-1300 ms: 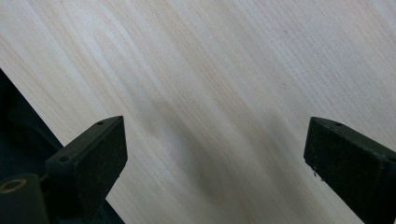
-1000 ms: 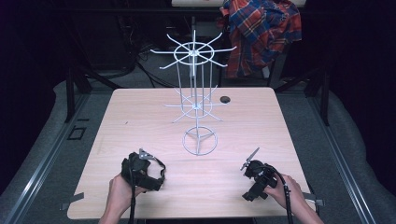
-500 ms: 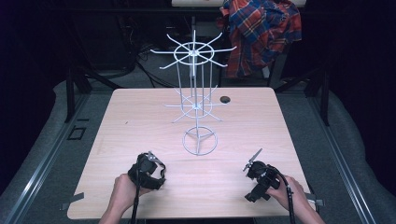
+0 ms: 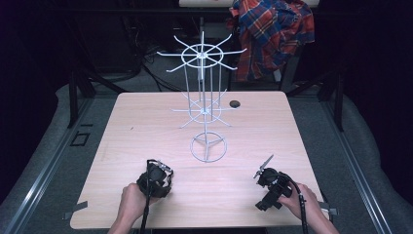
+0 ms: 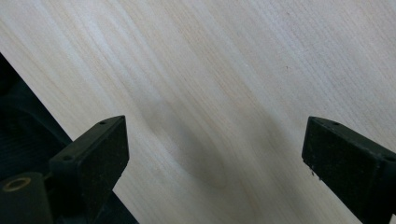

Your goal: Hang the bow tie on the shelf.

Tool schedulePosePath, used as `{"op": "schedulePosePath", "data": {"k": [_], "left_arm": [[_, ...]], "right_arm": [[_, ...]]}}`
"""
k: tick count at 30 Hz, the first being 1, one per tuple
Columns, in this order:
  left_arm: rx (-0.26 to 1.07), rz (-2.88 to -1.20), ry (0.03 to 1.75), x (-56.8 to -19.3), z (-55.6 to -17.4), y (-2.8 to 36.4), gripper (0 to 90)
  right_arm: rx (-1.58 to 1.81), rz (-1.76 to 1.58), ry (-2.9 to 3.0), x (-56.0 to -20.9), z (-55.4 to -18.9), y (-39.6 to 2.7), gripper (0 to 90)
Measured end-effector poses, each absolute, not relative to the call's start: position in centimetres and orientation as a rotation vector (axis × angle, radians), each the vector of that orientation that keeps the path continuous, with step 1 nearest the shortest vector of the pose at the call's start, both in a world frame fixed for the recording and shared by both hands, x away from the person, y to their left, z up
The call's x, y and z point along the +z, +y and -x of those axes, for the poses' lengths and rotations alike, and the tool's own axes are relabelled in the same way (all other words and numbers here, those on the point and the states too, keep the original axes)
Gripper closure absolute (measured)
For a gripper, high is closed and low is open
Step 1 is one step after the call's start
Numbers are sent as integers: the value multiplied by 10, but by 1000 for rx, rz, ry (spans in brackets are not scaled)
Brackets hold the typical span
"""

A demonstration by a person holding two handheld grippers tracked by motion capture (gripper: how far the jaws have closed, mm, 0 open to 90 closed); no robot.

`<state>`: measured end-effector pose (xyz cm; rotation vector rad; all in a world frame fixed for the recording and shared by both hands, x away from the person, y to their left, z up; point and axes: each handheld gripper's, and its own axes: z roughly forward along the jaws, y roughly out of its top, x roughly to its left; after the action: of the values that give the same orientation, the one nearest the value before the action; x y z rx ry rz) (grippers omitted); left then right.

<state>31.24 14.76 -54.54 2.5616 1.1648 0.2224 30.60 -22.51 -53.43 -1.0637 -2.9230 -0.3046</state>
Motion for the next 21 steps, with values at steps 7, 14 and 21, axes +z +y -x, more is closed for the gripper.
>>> {"op": "schedulePosePath", "data": {"k": [7,14,21], "left_arm": [[224,-2545,1147,-543,-315,147,890],[173,-2377,1199,-525,-316,178,892],[152,-2206,1226,-512,-318,203,891]], "right_arm": [[-277,1037,-2937,-536,-305,-224,68],[-297,1044,-2948,-532,-303,-225,69],[-289,1023,-2946,-533,-306,-222,70]]}}
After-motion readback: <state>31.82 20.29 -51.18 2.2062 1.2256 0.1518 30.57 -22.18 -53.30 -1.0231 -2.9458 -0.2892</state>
